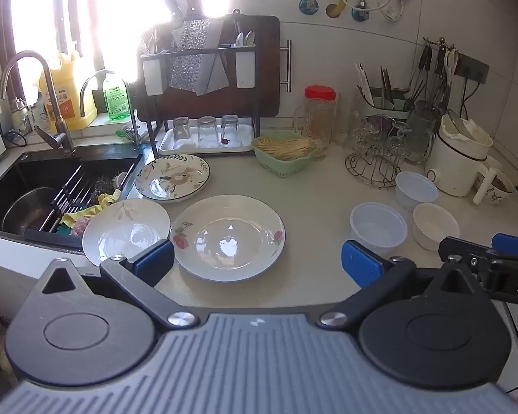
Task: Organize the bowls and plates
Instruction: 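Move both grippers toward the leaf-pattern plate with the orange rim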
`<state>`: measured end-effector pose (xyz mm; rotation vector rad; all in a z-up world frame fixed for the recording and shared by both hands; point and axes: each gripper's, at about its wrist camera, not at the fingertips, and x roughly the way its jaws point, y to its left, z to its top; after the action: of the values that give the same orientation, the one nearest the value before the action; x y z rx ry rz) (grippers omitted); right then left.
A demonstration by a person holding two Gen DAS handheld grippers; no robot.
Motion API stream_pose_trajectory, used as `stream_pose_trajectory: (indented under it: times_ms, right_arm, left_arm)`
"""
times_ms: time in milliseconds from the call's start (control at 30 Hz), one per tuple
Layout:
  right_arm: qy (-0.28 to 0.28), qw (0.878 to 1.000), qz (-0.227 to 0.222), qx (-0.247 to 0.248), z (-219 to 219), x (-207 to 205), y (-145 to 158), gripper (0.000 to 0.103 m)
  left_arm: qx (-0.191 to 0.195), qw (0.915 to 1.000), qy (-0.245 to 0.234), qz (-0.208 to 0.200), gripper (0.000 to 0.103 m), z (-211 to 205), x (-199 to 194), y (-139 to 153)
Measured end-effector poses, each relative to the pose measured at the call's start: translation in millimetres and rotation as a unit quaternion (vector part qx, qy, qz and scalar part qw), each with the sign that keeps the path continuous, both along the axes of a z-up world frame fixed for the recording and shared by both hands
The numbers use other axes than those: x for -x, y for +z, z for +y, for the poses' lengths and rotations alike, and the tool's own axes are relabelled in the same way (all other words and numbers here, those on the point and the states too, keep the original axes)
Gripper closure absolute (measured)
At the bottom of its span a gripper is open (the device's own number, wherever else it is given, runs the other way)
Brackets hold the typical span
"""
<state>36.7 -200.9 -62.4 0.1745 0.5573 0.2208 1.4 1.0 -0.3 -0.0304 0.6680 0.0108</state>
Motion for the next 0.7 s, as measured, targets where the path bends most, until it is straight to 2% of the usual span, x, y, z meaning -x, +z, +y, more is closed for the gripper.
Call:
stream_pose_trajectory:
  times_ms: [33, 267, 433, 700]
  right_arm:
    - [-0.001, 1.000, -0.001, 0.000, 0, 0, 0, 0.000]
    - [-0.002, 1.000, -0.004, 0.007, 0, 2, 3, 0.000]
    - [-0.001, 1.000, -0.002, 0.008, 3, -4, 11, 0.000]
    - [0.005, 1.000, 0.001, 0.019, 2, 0, 7, 0.000]
  left_arm:
    - [-0.022, 0.9997, 0.004, -0.010, 0.000, -3, 1, 0]
    - [-0.008, 0.9999, 0.001, -0.010, 0.000, -9, 3, -1]
    - [-0.012, 0.9999, -0.003, 0.004, 0.000, -5, 3, -1]
    - [-0.007, 0.9998, -0.014, 0.014, 0.000, 2, -3, -5]
